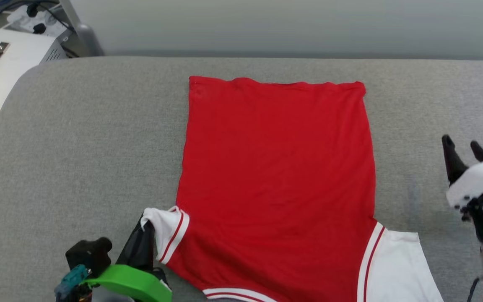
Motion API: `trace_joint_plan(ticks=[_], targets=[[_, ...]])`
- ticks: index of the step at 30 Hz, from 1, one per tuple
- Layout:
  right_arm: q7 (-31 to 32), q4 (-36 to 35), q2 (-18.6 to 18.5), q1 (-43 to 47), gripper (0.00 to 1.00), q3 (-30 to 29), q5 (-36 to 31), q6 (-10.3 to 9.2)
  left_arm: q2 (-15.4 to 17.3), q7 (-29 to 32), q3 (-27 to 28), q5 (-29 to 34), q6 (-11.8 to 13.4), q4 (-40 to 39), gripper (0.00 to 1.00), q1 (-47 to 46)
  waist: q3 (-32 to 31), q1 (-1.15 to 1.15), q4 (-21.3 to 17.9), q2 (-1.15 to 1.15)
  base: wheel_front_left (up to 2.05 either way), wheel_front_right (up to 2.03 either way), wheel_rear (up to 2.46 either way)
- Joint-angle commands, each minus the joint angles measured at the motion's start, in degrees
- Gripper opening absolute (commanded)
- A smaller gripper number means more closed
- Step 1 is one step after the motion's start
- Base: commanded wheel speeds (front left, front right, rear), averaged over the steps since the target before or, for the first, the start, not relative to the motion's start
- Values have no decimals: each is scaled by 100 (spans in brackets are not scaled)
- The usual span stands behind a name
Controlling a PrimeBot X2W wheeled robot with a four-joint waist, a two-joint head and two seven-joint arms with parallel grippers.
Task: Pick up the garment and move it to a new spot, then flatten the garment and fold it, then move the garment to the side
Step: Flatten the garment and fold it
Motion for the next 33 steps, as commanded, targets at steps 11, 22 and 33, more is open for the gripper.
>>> trace_joint_plan(ticks=[11, 22, 33], targets=[[2034, 1631, -979, -2802, 100, 720, 136, -4, -403, -156, -305, 278, -347, -138, 0, -992, 1469, 0, 1120, 0, 0, 0, 0], [2847, 2523, -1286, -4051, 100, 1265, -138, -4, -726, -238, -419, 449, -639, -82, 0, -1480, 2182, 0, 1580, 0, 0, 0, 0], [3828, 3339, -1229, -3687, 34, 1666, 65, -4, -952, -258, -273, 550, -804, 72, 0, -1508, 2373, 0, 1621, 0, 0, 0, 0]])
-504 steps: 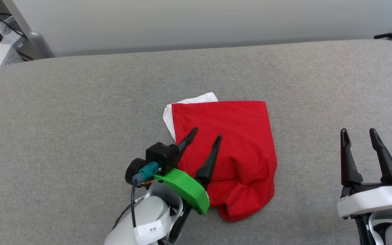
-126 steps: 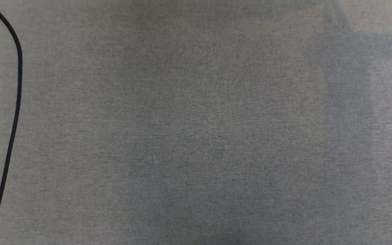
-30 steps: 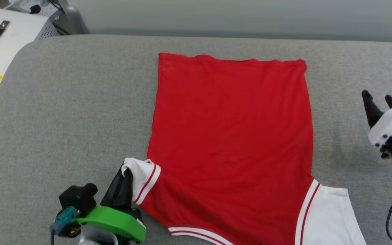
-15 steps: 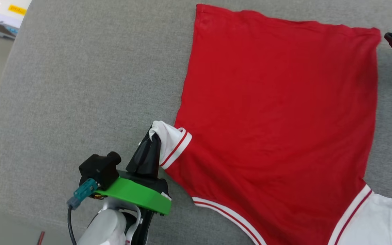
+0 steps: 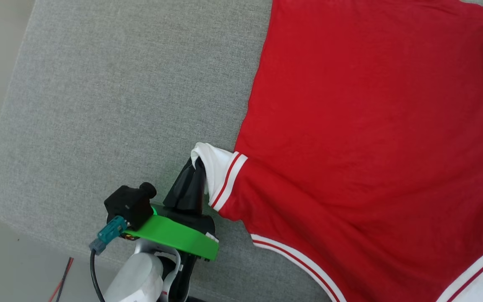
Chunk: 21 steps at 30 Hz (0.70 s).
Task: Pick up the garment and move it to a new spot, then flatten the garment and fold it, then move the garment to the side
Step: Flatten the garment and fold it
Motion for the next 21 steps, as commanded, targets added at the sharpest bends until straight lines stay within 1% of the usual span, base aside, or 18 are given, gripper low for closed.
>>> trace_joint_plan(ticks=[1, 3, 7, 13, 17, 21], targets=[[367, 525, 214, 597, 0, 145, 102, -4, -55, -32, 44, 54, -32, 16, 0, -120, 35, 0, 30, 0, 0, 0, 0], [452, 531, 202, 595, 0, 163, 138, -4, -79, -32, 80, 92, -58, 12, 0, -122, 24, 0, 17, 0, 0, 0, 0], [422, 433, 120, 504, 0, 199, 152, -4, -95, -33, 150, 159, -86, 56, 0, -88, -112, 0, -53, 0, 0, 0, 0], [239, 118, -220, 475, 0, 290, 160, -4, -46, -33, 200, 218, -82, 219, 0, 59, -585, 0, -220, 0, 0, 0, 0], [71, -269, -508, 763, 0, 337, 289, -4, 14, -26, 257, 188, -24, 340, 0, 220, -1003, 0, -409, 0, 0, 0, 0], [-35, -738, -712, 1303, 0, 299, 521, -4, 126, 21, 341, 155, 75, 440, 0, 428, -1426, 0, -674, 0, 0, 0, 0]])
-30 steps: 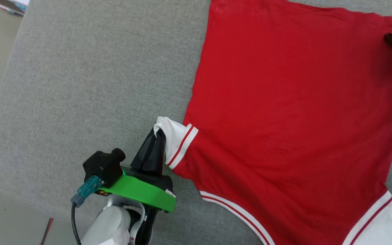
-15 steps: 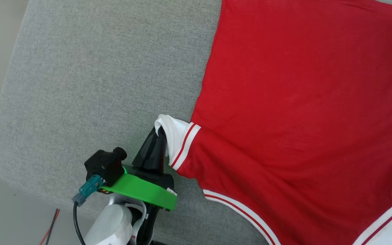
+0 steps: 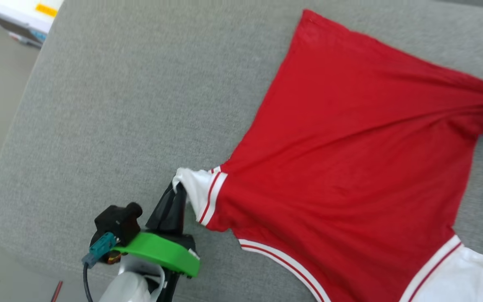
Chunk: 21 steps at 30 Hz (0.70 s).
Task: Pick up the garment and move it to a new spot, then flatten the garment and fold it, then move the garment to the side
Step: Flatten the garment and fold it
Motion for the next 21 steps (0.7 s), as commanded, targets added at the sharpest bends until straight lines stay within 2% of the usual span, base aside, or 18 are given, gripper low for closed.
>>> trace_joint_plan(ticks=[1, 7, 12, 16, 21], targets=[[-26, -141, -77, 264, 0, -48, 91, -6, 66, 32, 59, -3, 71, 30, 0, 117, -575, 0, -438, 0, 0, 0, 0], [-74, -1094, -155, 1639, 0, -549, 371, -6, 258, 202, 206, -98, 263, 44, 0, 537, -1098, 0, -899, 0, 0, 0, 0], [-131, -1950, 119, 3026, 0, -1335, 339, -6, 401, 333, 292, -166, 362, -17, 0, 806, -1379, 0, -1146, 0, 0, 0, 0], [-273, -2761, 691, 4243, 0, -2063, 217, -6, 481, 404, 353, -234, 409, -44, 0, 957, -1509, 0, -1279, 0, 0, 0, 0], [-278, -3634, 1769, 5559, 0, -2821, 2, -6, 554, 474, 395, -285, 452, -81, 0, 1065, -1569, 0, -1391, 0, 0, 0, 0]])
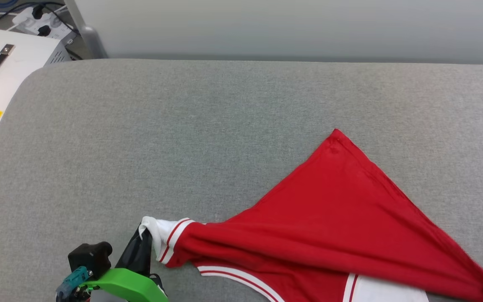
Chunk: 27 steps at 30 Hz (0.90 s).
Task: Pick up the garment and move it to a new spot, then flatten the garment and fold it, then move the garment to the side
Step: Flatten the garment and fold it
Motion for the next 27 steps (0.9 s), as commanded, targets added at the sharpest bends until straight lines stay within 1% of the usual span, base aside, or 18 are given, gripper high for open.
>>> trace_joint_plan(ticks=[1, 2, 4, 6, 8, 9, 10, 13, 16, 18, 21, 24, 27], targets=[[-38, -135, 275, 214, 0, -122, -15, -5, 49, 31, 37, -55, 32, -9, 0, 71, -171, 0, -182, 0, 0, 0, 0], [-21, -189, 529, 412, 0, -203, -6, -5, 57, 54, 30, -64, 32, -6, 0, 79, -186, 0, -192, 0, 0, 0, 0], [-56, -234, 818, 694, 0, -275, -39, -5, 74, 87, 24, -75, 37, 0, 0, 88, -202, 0, -211, 0, 0, 0, 0], [-102, -187, 981, 854, 0, -286, -17, -5, 86, 105, 27, -85, 52, 5, 0, 103, -219, 0, -241, 0, 0, 0, 0], [-229, -98, 1068, 889, 1, -280, 64, -5, 83, 127, 13, -92, 63, 3, 0, 104, -223, 0, -266, 0, 0, 0, 0], [-308, -55, 1088, 878, 22, -274, 86, -5, 82, 139, 2, -95, 61, 1, 0, 102, -229, 0, -278, 0, 0, 0, 0], [-447, -13, 1107, 830, 100, -281, 142, -5, 81, 158, -14, -101, 55, 0, 0, 99, -235, 0, -290, 0, 0, 0, 0], [-912, 31, 1131, 661, 100, -231, 278, -5, 84, 193, -51, -104, 49, 4, 0, 90, -259, 0, -301, 0, 0, 0, 0], [-1648, -45, 1116, 438, 100, -133, 249, -5, 80, 211, -83, -104, 45, -5, 0, 64, -259, 0, -281, 0, 0, 0, 0], [-2139, -71, 1067, 258, 100, -43, 242, -5, 70, 220, -109, -102, 37, -16, 0, 23, -234, 0, -243, 0, 0, 0, 0], [-2849, -47, 876, -65, 100, 182, 147, -5, 38, 228, -159, -98, 12, -4, 0, -78, -167, 0, -164, 0, 0, 0, 0], [-3317, 61, 680, -423, 100, 481, 33, -5, 2, 201, -186, -97, -12, 26, 0, -189, -82, 0, -106, 0, 0, 0, 0], [-3422, 269, 478, -867, 100, 818, -41, -5, -42, 175, -240, -79, -48, 58, 0, -320, 37, 0, -4, 0, 0, 0, 0]])
